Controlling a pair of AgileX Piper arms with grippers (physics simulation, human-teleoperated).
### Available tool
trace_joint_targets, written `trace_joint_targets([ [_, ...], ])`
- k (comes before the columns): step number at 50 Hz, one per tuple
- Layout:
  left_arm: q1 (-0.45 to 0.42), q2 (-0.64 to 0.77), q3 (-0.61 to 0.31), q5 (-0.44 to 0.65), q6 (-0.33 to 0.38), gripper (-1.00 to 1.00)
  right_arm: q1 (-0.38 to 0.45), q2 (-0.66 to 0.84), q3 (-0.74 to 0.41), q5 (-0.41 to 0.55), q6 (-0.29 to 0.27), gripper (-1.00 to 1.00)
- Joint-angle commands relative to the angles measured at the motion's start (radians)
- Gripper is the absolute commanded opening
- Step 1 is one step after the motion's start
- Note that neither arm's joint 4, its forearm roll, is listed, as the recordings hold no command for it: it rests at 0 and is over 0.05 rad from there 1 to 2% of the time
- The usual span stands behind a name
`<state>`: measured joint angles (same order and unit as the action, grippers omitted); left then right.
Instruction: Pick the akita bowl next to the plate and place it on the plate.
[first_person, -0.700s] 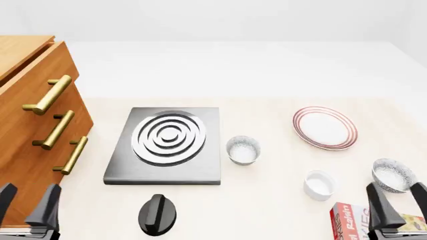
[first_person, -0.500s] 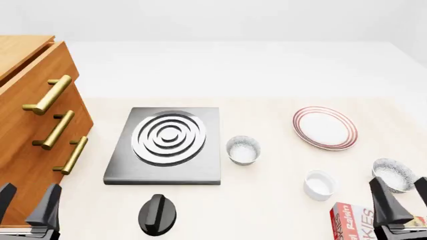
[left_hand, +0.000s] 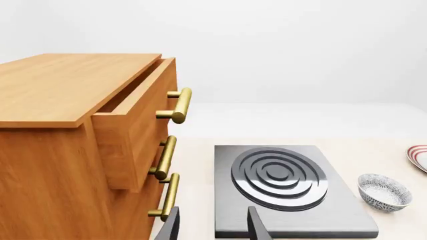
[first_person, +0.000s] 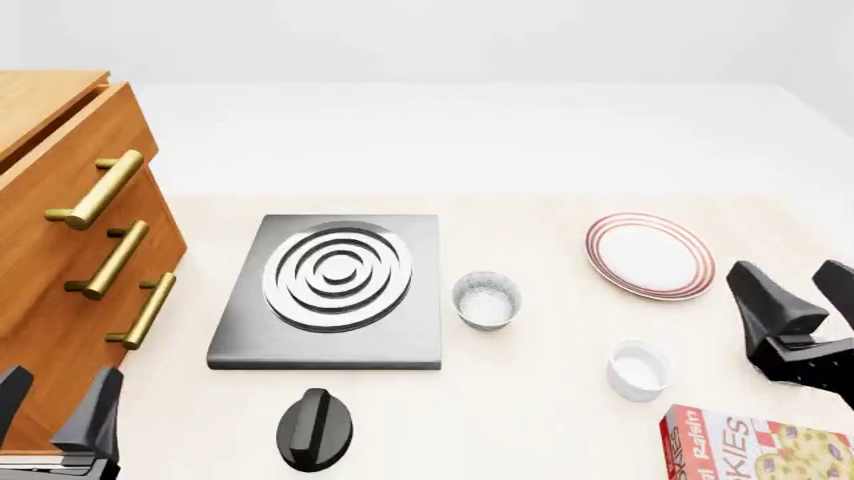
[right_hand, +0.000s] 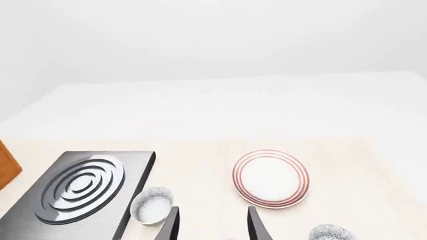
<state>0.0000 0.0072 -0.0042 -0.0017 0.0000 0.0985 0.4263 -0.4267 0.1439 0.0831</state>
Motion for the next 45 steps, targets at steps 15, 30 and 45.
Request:
trace_joint_targets([
  [15, 0.0, 0.0, 0.0, 0.0, 0.0, 1.0, -0.007, 0.229, -0.25, 0.147, -0.053, 1.0],
  [30, 0.0, 0.0, 0.0, 0.0, 0.0, 1.0, -0.062, 0.306, -0.38, 0.318, -0.03, 1.0],
  [45, 0.0, 0.0, 0.0, 0.0, 0.0, 1.0, -0.115, 0.344, -0.398, 0.337, -0.048, 1.0],
])
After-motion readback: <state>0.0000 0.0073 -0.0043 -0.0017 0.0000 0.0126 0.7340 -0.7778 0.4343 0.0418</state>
